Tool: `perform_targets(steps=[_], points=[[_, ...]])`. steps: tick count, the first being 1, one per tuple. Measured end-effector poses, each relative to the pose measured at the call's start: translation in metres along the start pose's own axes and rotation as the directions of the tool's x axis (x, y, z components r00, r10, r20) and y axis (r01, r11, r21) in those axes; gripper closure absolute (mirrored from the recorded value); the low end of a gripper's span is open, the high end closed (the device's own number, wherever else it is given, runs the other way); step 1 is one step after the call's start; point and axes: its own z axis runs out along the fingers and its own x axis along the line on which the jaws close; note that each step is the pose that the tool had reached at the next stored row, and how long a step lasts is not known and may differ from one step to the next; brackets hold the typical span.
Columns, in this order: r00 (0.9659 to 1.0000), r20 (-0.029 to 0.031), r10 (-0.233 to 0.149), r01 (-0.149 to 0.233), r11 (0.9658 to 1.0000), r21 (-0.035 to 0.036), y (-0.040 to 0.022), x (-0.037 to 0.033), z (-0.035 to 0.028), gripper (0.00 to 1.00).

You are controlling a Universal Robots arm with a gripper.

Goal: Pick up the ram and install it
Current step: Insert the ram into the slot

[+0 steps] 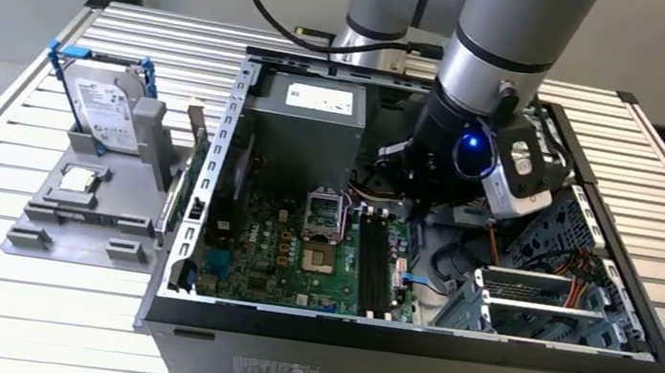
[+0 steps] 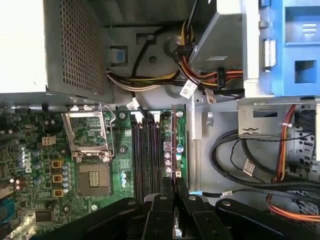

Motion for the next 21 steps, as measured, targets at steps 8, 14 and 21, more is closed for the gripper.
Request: perform_targets(steps=[8, 14, 21], points=[[1.0, -0.0001, -0.008, 0.008, 1.0, 0.0004, -0.005, 0.0008, 0.0079, 1.0], [1.0, -0.0001, -0.009, 0.009, 1.0, 0.0018, -0.0098, 0.0016, 0.013, 1.0], [0.9997, -0.0039, -0.026, 0.026, 0.9997, 0.0019, -0.0177, 0.0013, 0.0186, 1.0]])
